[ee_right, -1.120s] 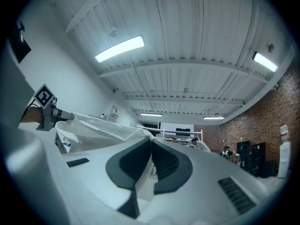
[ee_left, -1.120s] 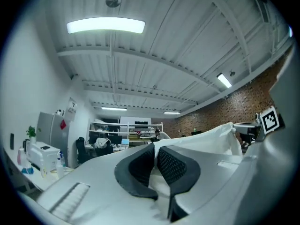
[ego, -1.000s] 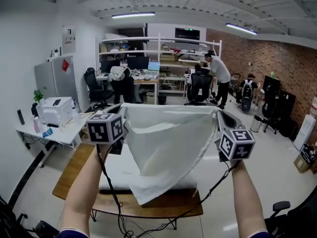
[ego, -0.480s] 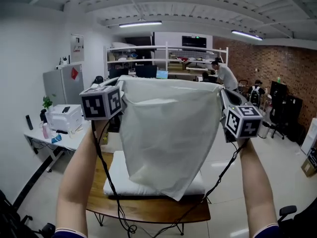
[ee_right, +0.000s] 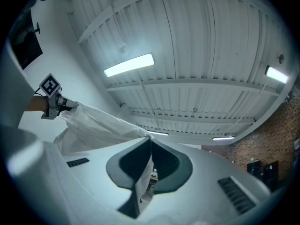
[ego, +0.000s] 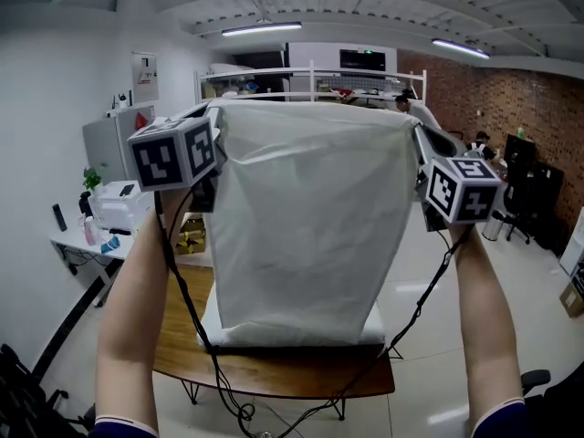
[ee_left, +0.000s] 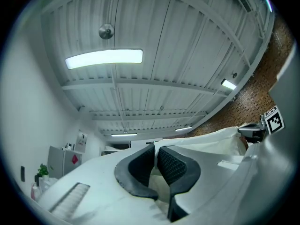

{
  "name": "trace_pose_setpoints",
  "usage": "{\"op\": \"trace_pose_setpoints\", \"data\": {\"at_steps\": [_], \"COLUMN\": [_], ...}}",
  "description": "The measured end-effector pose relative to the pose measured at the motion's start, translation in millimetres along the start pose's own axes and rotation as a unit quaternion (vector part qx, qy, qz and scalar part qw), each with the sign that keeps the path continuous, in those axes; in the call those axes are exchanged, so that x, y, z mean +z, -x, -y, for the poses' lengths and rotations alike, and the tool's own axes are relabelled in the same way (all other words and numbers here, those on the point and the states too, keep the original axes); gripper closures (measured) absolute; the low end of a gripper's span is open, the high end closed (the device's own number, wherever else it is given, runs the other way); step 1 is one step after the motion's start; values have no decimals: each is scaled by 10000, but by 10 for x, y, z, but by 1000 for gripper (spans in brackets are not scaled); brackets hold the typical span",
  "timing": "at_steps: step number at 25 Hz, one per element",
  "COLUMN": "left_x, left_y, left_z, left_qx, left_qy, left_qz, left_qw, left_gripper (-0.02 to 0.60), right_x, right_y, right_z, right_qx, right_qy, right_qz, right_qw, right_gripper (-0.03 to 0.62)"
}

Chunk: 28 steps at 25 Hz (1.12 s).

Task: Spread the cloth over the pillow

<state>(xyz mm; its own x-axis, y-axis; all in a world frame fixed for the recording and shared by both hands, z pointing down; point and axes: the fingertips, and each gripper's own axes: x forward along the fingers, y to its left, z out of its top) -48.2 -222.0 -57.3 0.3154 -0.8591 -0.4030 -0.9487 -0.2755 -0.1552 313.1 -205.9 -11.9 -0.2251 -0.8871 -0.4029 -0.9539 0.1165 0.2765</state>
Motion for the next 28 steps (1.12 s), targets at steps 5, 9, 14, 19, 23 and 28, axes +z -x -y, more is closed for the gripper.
{"op": "trace_pose_setpoints", "data": {"at_steps": [5, 9, 14, 19, 23, 28], "left_x": [-37, -99, -288, -314, -409, -830], "left_y": [-31, -38, -71, -152, -235, -377], "left_z": [-106, -142, -225, -375, -400, -463], "left_qx": [66, 78, 47, 54, 28, -21], "left_qy": [35, 61, 146, 147, 124, 259], "left_qz": [-53, -76, -209, -221, -265, -502], "left_qw": [10000, 9999, 9997, 9996, 9996, 9984], "left_gripper": [568, 568, 568, 568, 568, 568], "right_x": [-95, -135, -201, -317, -469, -790], "right_y": [-53, -92, -152, -258, -316, -387], "right_z": [-108, -136, -194, -322, -347, -423], "right_qx": [36, 59, 70, 79, 36, 27], "right_qy": [-45, -41, -10, -30, -61, -69], "right_qz": [-23, -61, -128, -224, -323, -564], "right_qw": [10000, 10000, 9999, 9997, 9995, 9984], "right_gripper": [571, 571, 571, 571, 571, 571]}}
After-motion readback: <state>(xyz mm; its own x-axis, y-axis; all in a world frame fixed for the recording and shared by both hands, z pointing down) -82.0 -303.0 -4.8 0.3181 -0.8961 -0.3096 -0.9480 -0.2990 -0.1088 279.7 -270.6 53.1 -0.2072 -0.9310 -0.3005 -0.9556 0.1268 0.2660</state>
